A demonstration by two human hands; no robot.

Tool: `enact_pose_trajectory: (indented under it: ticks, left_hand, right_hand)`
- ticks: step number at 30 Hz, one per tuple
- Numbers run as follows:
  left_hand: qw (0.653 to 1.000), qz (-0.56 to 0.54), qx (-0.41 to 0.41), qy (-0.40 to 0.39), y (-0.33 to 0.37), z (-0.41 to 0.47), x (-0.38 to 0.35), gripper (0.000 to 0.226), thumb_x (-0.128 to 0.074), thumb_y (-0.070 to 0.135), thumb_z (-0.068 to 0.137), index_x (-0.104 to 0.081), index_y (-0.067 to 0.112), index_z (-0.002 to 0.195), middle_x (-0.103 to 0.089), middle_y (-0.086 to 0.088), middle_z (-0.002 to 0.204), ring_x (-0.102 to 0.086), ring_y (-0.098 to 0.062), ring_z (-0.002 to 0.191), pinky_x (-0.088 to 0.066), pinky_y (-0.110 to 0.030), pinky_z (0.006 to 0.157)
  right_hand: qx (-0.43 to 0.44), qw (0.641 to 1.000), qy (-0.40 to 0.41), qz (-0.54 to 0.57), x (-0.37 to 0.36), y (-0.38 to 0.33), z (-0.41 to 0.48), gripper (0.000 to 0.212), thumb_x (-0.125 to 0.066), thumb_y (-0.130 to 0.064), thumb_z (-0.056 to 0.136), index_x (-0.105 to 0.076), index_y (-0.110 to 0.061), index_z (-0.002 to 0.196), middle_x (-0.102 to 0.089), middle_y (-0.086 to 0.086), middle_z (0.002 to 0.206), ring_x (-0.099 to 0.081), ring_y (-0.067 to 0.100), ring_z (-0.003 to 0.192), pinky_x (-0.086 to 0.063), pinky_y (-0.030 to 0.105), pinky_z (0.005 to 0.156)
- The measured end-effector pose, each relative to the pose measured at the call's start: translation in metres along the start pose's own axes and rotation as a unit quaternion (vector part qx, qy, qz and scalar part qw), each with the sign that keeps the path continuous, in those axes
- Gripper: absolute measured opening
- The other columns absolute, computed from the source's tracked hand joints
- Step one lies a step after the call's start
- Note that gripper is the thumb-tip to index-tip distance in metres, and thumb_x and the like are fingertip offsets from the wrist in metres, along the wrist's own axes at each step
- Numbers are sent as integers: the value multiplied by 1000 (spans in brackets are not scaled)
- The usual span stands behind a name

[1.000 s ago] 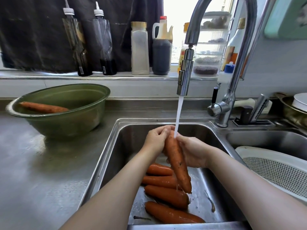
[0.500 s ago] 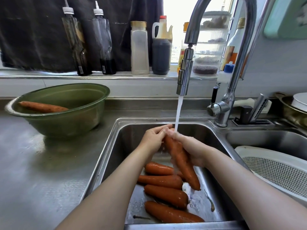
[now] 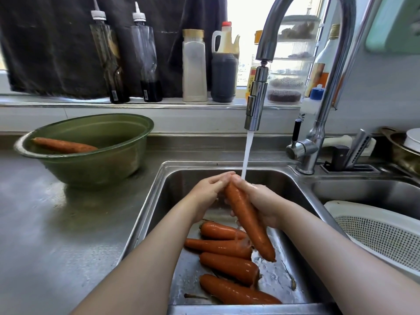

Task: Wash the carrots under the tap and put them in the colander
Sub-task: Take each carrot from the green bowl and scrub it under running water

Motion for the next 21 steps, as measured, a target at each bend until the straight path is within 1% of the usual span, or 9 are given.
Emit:
enact_pose_trajectory:
  ticks: [3,6,8,10,13,15,17,19,21]
  left_hand:
    - [996,-19,13,-81,1,-3,-3,48,-70,49,93,-58,49,140,-65,-5,136,-63,-33,123,-49,-52,110]
    - [995,-36,25,-94,4,-5,-4,49,-69,32,98,-53,47,142,-59,-2,140,-66,-26,120,-57,-41,100]
    - [995,-48,36,-81,4,-6,-5,50,-67,34,99,-50,41,146,-62,-7,136,-70,-28,115,-61,-42,93]
    - [994,-53,71,-62,-1,-5,-2,54,-66,45,96,-51,33,147,-68,-12,130,-72,-30,111,-61,-47,93]
    - [979,-68,160,-110,-11,-6,-1,70,-62,65,88,-58,20,142,-70,-15,128,-71,-32,115,-59,-47,92]
    - [969,-41,176,-166,-12,-8,-3,67,-57,66,93,-59,18,140,-69,-13,132,-68,-31,120,-56,-48,96]
    - [968,-11,178,-177,-12,-7,0,64,-63,58,91,-59,15,139,-71,-12,130,-71,-27,114,-55,-51,100]
    - [972,30,174,-158,-10,-6,6,68,-73,52,84,-61,9,136,-73,-14,121,-75,-24,100,-57,-50,98]
    - [975,96,154,-126,-6,-6,16,58,-77,47,86,-67,8,127,-76,-14,109,-77,-24,93,-62,-44,89]
  right_hand:
    - [1,999,45,7,2,-1,4,62,-44,-68,100,-65,-14,123,-77,17,89,-71,28,65,-58,36,58]
    - [-6,998,60,30,8,0,6,63,-36,-64,104,-64,-10,122,-76,22,84,-72,29,63,-58,38,58]
    - [-2,998,33,48,10,1,6,52,-44,-53,106,-61,-8,128,-76,24,100,-75,34,80,-61,44,67]
    - [17,996,-32,82,10,1,5,46,-59,-36,103,-54,-9,139,-70,26,123,-72,40,105,-60,55,86]
    - [53,990,-31,123,9,-1,9,61,-76,-22,90,-49,-13,145,-62,26,136,-67,43,119,-51,67,100]
    - [63,991,20,120,7,-1,11,54,-74,-21,94,-51,-12,141,-64,25,132,-69,42,115,-54,65,97]
    - [56,993,53,85,6,0,12,49,-71,-29,97,-54,-8,137,-68,23,126,-72,40,108,-59,61,91]
    - [52,995,61,58,8,-1,12,44,-64,-38,101,-58,-7,132,-69,25,122,-74,41,101,-62,55,82]
    - [38,996,73,34,12,-2,12,42,-58,-43,103,-57,-11,131,-66,25,123,-76,41,92,-63,46,66]
Point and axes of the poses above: each hand's wrist, its own z-axis towards the middle knuckle, its own x-axis out of the back of the hand, y = z × x, the point moved 3 cm from there along z, towards the middle knuckle
